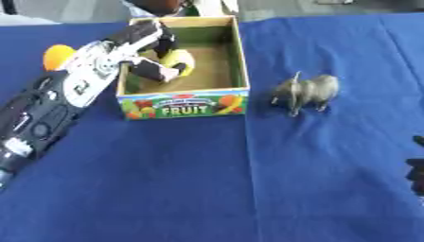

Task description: Pick up objects on the table and place them in the box.

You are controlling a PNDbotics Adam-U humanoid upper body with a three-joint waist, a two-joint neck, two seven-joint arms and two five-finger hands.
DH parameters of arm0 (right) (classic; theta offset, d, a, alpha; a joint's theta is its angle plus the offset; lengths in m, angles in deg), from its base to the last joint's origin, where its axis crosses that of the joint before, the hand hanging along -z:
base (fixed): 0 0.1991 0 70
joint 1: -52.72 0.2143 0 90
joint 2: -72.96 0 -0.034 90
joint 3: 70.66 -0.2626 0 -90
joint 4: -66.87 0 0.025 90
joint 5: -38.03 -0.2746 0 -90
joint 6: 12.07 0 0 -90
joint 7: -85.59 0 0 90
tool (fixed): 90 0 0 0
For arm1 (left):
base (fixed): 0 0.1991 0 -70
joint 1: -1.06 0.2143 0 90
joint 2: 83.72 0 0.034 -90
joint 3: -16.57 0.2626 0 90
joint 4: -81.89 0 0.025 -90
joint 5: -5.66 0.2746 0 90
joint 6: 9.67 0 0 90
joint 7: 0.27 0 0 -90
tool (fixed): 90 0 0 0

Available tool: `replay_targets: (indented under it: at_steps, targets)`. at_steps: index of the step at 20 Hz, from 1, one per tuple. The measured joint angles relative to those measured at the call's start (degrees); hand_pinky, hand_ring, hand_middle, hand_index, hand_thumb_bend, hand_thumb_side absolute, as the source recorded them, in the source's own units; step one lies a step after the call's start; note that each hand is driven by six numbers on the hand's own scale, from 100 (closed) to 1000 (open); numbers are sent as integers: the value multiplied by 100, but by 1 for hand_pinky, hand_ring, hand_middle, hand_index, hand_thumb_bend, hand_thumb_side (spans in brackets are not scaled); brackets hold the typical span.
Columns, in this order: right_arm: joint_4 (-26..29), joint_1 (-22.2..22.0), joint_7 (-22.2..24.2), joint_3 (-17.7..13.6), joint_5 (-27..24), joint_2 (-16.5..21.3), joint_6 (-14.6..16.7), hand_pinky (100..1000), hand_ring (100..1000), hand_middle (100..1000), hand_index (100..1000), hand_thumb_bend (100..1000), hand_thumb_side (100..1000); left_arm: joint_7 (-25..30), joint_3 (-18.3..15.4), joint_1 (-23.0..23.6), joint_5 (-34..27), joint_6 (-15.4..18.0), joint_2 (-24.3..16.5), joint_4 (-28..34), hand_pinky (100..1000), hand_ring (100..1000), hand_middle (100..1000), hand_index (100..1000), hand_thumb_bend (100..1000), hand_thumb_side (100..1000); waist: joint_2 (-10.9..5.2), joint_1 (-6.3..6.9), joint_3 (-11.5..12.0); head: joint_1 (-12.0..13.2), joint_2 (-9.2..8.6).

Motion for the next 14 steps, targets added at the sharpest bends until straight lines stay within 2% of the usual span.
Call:
replay_targets:
  at_steps: [4, 7, 11, 14]
  targets:
    - [0, -11, -2, -4, 3, -1, -1, 801, 1000, 480, 458, 100, 509, -172, -34, 81, -248, -16, -32, 331, 702, 723, 665, 803, 739, 226, 0, -2, 76, -18, -12]
    - [0, -41, -10, -29, 11, 0, 0, 801, 1000, 480, 458, 100, 508, -281, -108, 228, -489, -120, -236, 895, 701, 719, 663, 802, 731, 214, -10, -1, 173, -49, -12]
    - [0, -67, -37, -66, 27, 6, -18, 801, 1000, 480, 458, 100, 507, -474, -435, 633, -852, -406, -660, 1784, 694, 709, 656, 795, 720, 203, -73, 18, 324, -125, -10]
    - [0, -110, -59, -87, 31, 22, -25, 801, 1000, 479, 458, 100, 508, -685, -788, 1062, -1054, -724, -980, 2164, 690, 705, 652, 793, 708, 205, -108, 33, 389, -172, -8]
